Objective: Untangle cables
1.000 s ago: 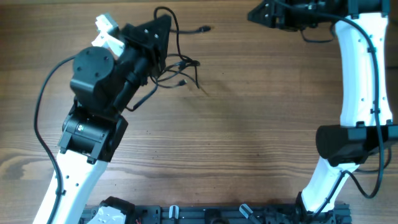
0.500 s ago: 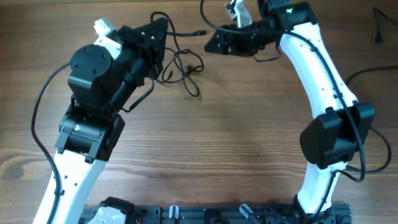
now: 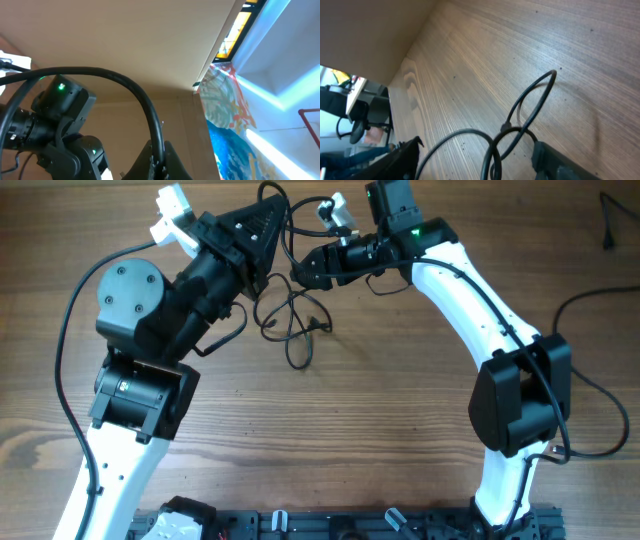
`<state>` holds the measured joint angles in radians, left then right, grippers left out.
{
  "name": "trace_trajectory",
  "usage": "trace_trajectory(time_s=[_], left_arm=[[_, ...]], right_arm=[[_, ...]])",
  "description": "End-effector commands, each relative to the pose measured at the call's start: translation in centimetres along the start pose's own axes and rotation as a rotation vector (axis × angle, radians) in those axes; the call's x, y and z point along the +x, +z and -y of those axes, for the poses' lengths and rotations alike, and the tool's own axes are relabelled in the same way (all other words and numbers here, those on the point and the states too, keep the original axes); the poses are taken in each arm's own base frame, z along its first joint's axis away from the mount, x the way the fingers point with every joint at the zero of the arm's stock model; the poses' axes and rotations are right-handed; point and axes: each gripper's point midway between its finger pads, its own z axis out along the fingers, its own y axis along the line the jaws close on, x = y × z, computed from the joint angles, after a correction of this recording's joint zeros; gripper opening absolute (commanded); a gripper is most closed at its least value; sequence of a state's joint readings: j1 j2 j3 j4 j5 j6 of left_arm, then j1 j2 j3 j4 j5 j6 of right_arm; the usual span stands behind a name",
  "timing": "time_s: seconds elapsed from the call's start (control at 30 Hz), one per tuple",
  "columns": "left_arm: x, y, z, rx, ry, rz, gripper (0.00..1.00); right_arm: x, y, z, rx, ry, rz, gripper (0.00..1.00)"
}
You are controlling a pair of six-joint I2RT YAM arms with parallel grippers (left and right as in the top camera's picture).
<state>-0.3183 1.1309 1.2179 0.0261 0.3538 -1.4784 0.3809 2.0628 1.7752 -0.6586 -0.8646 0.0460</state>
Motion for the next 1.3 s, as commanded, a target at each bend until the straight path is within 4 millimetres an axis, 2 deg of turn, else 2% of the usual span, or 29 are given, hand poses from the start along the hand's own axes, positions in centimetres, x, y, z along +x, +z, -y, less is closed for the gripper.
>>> trace_trajectory(time_s=[0.0,0.07,0.1,0.17,0.27,0.37,0.47,0.53,0.6,0.63,0.67,0.7,0.77,0.83,0.9,0.93,1.0,1.03,1.07,1.13,1.17,1.2,1.27], left_arm=[[-0.5,-0.6,-0.4,-0.035,0.024,0.029,0.04],[-0.7,-0.6,-3.1,-0.142,-0.013,0.042,0.04],[-0.7,-0.4,-3.9,-0.168,-0.023,0.041,0.04],[-0.8,-0.1,-4.5,-0.181,-0.045,0.040,0.04],[-0.9,-0.1,-4.2,-0.170,-0.109,0.048,0.04],[-1.1,-0.1,-4.2,-0.161,-0.283,0.078,0.04],[-1.2,-0.1,-4.2,-0.155,-0.435,0.093,0.04],[-1.2,-0.1,-4.2,-0.153,-0.470,0.096,0.04],[-1.2,-0.1,-4.2,-0.153,-0.470,0.096,0.04],[-1.2,-0.1,-4.2,-0.153,-0.470,0.096,0.04],[-1.2,-0.1,-4.2,-0.154,-0.470,0.098,0.04],[-1.4,-0.2,-4.3,-0.157,-0.470,0.109,0.04],[-3.1,-1.0,-6.7,-0.236,-0.473,0.220,0.04],[-5.9,-3.5,-11.0,-0.397,-0.440,0.420,0.04],[-8.9,-8.5,-16.3,-0.634,-0.391,0.684,0.04],[-9.6,-10.7,-18.1,-0.740,-0.362,0.770,0.04],[-9.7,-12.7,-20.2,-0.889,-0.273,0.794,0.06],[-9.6,-12.9,-20.8,-0.939,-0.226,0.767,0.17],[-9.6,-12.9,-21.2,-0.976,-0.177,0.737,0.34],[-9.3,-12.4,-22.1,-1.035,-0.102,0.652,0.82],[-9.0,-12.1,-22.5,-1.058,-0.074,0.605,0.96],[-8.8,-11.9,-22.9,-1.088,-0.015,0.544,1.00],[-8.7,-11.8,-23.2,-1.117,0.063,0.484,1.00]], right_arm=[[1.0,-1.2,2.0,0.003,0.070,-0.020,0.73],[1.0,-3.1,2.7,-0.041,0.125,-0.002,0.73],[1.0,-3.7,2.7,-0.065,0.128,0.007,0.75],[1.3,-4.4,1.6,-0.152,-0.028,0.014,0.76],[2.5,-3.6,0.6,-0.173,-0.195,-0.019,0.76],[2.6,-2.7,-0.7,-0.205,-0.281,-0.021,0.75],[2.9,-1.2,-2.3,-0.234,-0.397,-0.033,0.68],[3.2,0.3,-3.1,-0.217,-0.445,-0.058,0.59],[3.4,1.2,-2.7,-0.161,-0.423,-0.087,0.49],[3.3,1.4,-2.0,-0.111,-0.373,-0.097,0.35],[3.1,1.4,-1.1,-0.061,-0.305,-0.104,0.12],[2.9,1.1,0.0,-0.005,-0.217,-0.106,0.04],[2.3,-0.4,1.1,0.033,-0.059,-0.082,0.04],[1.5,-2.7,1.5,0.057,0.014,-0.049,0.04],[0.5,-6.2,1.6,0.129,0.080,0.003,0.04],[0.0,-8.4,1.5,0.194,0.108,0.039,0.04],[-1.8,-12.1,-1.2,0.239,0.108,0.126,0.04],[-2.8,-13.6,-2.9,0.247,0.090,0.173,0.04],[-3.6,-14.8,-4.4,0.254,0.081,0.213,0.04],[-5.2,-17.7,-7.4,0.291,0.082,0.307,0.04],[-6.0,-19.6,-8.8,0.328,0.094,0.365,0.04],[-6.8,-22.1,-9.5,0.409,0.147,0.446,0.04],[-7.2,-24.5,-9.3,0.510,0.212,0.534,0.04]])
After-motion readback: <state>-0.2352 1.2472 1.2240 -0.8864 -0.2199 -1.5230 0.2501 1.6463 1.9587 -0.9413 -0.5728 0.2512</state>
